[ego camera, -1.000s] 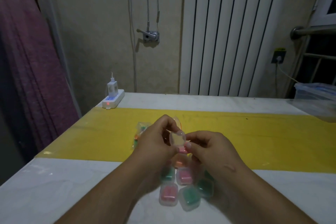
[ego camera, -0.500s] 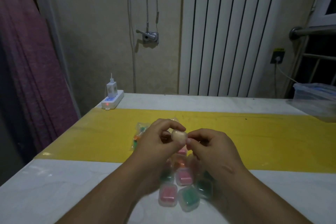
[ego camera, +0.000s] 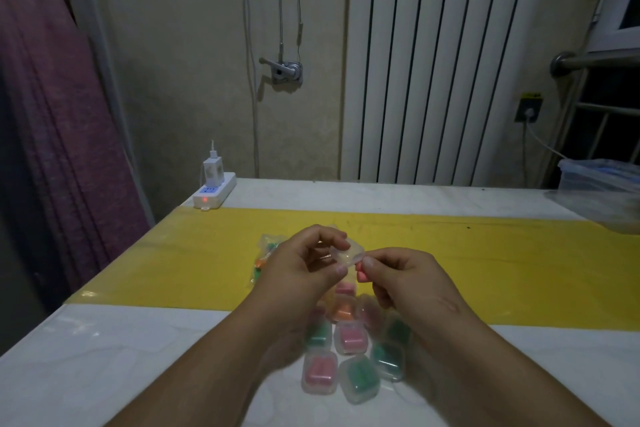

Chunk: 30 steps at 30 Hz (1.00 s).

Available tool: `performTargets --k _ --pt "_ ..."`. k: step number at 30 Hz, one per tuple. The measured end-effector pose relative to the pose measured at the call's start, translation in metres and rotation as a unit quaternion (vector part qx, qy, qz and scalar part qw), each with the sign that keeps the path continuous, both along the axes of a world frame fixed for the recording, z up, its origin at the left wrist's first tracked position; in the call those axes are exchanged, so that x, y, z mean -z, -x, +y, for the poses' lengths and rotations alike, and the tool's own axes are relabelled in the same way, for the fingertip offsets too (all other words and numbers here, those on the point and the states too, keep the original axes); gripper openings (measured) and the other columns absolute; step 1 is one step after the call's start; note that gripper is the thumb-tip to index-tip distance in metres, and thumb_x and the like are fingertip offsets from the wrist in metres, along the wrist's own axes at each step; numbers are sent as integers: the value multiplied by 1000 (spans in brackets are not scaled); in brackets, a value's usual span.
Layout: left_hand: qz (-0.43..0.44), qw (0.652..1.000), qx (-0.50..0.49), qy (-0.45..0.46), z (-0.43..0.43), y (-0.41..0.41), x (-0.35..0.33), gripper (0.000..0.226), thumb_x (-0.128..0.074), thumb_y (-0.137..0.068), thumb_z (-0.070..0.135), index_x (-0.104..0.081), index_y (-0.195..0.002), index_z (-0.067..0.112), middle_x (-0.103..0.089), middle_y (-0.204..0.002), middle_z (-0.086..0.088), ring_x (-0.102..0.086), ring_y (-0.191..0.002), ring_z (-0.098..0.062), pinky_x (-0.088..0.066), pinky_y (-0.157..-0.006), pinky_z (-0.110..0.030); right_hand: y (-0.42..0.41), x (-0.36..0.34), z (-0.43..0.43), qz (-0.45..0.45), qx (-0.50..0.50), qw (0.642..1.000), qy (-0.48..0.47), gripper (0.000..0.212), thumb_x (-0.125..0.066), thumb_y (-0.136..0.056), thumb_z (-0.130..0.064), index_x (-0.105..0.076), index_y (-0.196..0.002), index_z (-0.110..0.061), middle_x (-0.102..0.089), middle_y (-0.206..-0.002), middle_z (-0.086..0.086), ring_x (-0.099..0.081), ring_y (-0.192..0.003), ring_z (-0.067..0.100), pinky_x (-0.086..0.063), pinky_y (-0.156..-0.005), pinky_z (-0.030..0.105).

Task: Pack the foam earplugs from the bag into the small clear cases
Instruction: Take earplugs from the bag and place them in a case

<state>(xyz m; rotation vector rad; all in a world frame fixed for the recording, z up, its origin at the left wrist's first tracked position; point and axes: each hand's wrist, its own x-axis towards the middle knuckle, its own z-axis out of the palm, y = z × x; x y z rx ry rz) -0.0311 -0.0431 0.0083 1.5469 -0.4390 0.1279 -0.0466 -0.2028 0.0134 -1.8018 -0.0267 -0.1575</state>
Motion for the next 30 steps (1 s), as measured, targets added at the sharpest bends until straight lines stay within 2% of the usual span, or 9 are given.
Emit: performTargets --k 3,6,12,14,17,22,25,28,30 --pt "-38 997 -30 -53 3 -6 2 35 -73 -78 -4 -68 -78 31 -68 -114 11 -67 -95 -17 -52 -68 -22 0 0 2 0 -1 1000 -5 23 -64 -92 -18 -74 -73 -11 -49 -46 -4 -39 -45 10 -34 -49 23" --pt "-52 994 -54 -80 1 -4 1 27 -78 -72 10 -65 -76 33 -69 -110 14 -67 -96 -13 -52 -77 -23 0 0 3 -4 -2 1000 -10 20 -65 -91 -17 -75 -73 -13 -51 -46 -6 -39 -46 10 -33 -52 26" --pt "-52 994 -74 -58 -4 1 0 26 -79 -76 3 -62 -80 22 -69 -95 -3 -67 -90 -17 -52 -66 -13 4 -2 5 -10 -19 1000 -4 19 -63 -92 -16 -76 -79 -14 -51 -45 -9 -40 -46 6 -34 -48 18" --pt "-69 991 -81 -85 -3 1 -1 27 -80 -75 5 -61 -83 24 -70 -92 -1 -67 -88 -14 -53 -65 -15 6 -2 5 -13 -25 1000 9 19 -62 -93 -17 -76 -82 -12 -49 -43 -11 -39 -45 5 -34 -48 17" --pt "-95 981 -104 -134 -1 -2 1 30 -81 -73 12 -59 -85 28 -70 -88 10 -68 -86 -8 -57 -74 -23 7 -4 7 -14 -19 999 25 21 -62 -92 -18 -76 -78 -12 -50 -43 -12 -40 -45 3 -35 -52 22" --pt "-55 991 -90 -80 -6 0 1 27 -76 -80 13 -62 -98 27 -72 -90 8 -69 -86 -7 -55 -68 -18 3 -2 11 -9 34 999 24 24 -65 -85 -18 -71 -62 -17 -48 -45 -9 -40 -52 13 -34 -58 32" --pt "-36 996 -39 -75 -5 -1 0 33 -71 -85 10 -66 -108 33 -69 -99 4 -69 -89 -11 -56 -69 -20 5 -5 8 -19 23 999 45 24 -66 -87 -22 -73 -65 -18 -58 -50 -8 -44 -49 7 -37 -58 29" --pt "-26 996 -12 -83 -5 -1 0 33 -69 -88 8 -73 -96 39 -59 -108 4 -67 -95 -13 -58 -72 -22 6 -8 4 -50 -2 996 71 20 -66 -90 -22 -75 -73 -20 -64 -56 -12 -48 -46 -2 -38 -59 25" --pt "-12 998 -33 -58 -5 0 0 24 -71 -86 7 -71 -85 31 -63 -103 1 -67 -93 -13 -54 -67 -15 5 -9 1 -41 5 996 81 23 -64 -92 -20 -72 -70 -23 -57 -46 -18 -47 -44 -3 -36 -57 24"
